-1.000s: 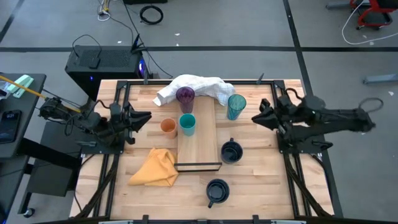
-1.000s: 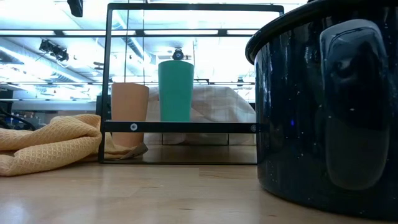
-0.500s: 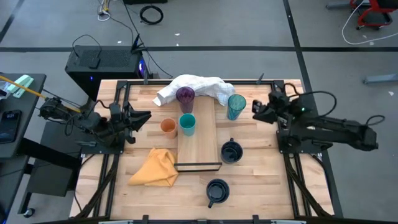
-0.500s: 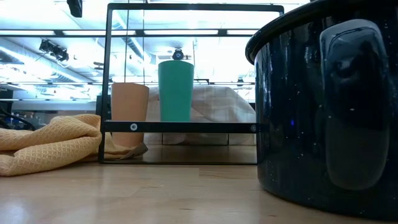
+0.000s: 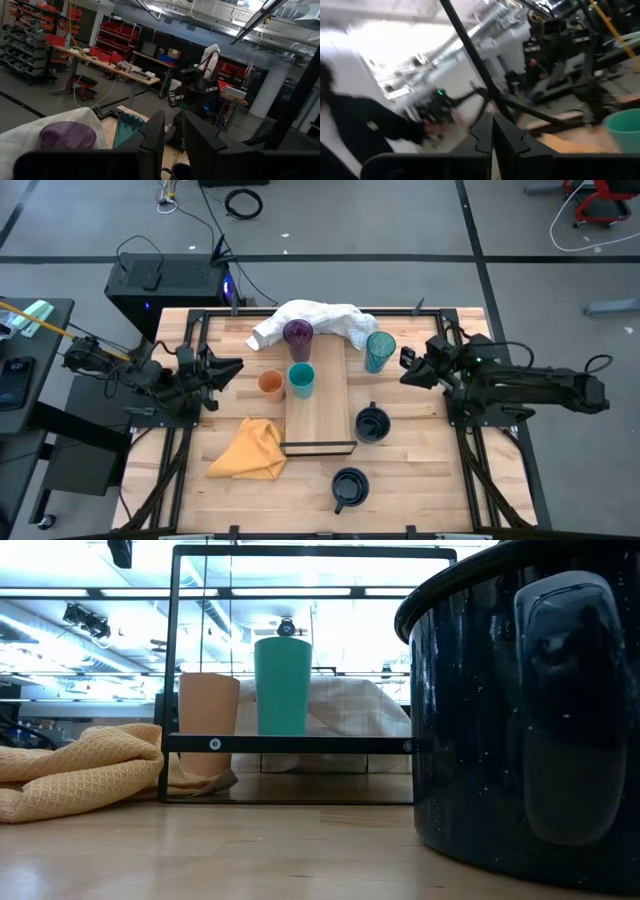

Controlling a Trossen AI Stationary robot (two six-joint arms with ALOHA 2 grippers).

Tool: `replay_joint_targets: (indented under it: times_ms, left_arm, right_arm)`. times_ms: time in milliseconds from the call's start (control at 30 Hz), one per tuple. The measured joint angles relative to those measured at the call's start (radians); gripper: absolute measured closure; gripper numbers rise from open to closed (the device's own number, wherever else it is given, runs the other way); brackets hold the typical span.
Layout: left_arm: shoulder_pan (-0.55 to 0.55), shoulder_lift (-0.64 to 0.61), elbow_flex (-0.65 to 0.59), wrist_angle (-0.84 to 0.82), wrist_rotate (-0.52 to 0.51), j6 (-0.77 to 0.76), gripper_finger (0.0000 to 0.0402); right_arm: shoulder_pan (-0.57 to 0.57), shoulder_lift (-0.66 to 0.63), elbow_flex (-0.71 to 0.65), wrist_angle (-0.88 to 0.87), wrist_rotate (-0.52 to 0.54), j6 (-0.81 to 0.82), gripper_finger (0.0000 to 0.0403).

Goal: Stack small to large cups/mugs on shelf
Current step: Put the top black mug on the shelf

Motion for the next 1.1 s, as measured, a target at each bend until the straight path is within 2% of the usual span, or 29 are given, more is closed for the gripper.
replay_joint_targets:
  times_ms: [167, 333, 500, 633, 867, 967, 1100]
  left_arm:
    - [0.0, 0.0, 0.0, 0.0, -0.002, 0.007, 0.0327]
    - [0.0, 0.0, 0.0, 0.0, -0.017, 0.007, 0.0328]
    - [0.0, 0.0, 0.0, 0.0, -0.033, 0.008, 0.0333]
    - [0.0, 0.0, 0.0, 0.0, -0.05, 0.01, 0.0331]
    - [0.0, 0.0, 0.0, 0.002, -0.091, 0.038, 0.033]
    - [0.0, 0.0, 0.0, 0.001, -0.096, 0.045, 0.0333]
    - [0.0, 0.0, 0.0, 0.002, -0.097, 0.059, 0.0329]
  right_arm:
    - [0.0, 0.0, 0.081, -0.243, 0.0, -0.295, 0.0384]
    - [0.0, 0.0, 0.23, -0.52, 0.048, -0.552, 0.0387]
    - [0.0, 0.015, 0.409, -1.017, 0.098, -0.816, 0.0389]
    - [0.012, 0.052, 0.529, -1.339, 0.115, -0.925, 0.0389]
    - [0.159, 0.169, 0.639, -1.505, 0.145, -0.994, 0.0383]
    - [0.225, 0.249, 0.651, -1.584, 0.164, -0.993, 0.0362]
    - [0.296, 0.347, 0.654, -1.596, 0.165, -0.989, 0.0315]
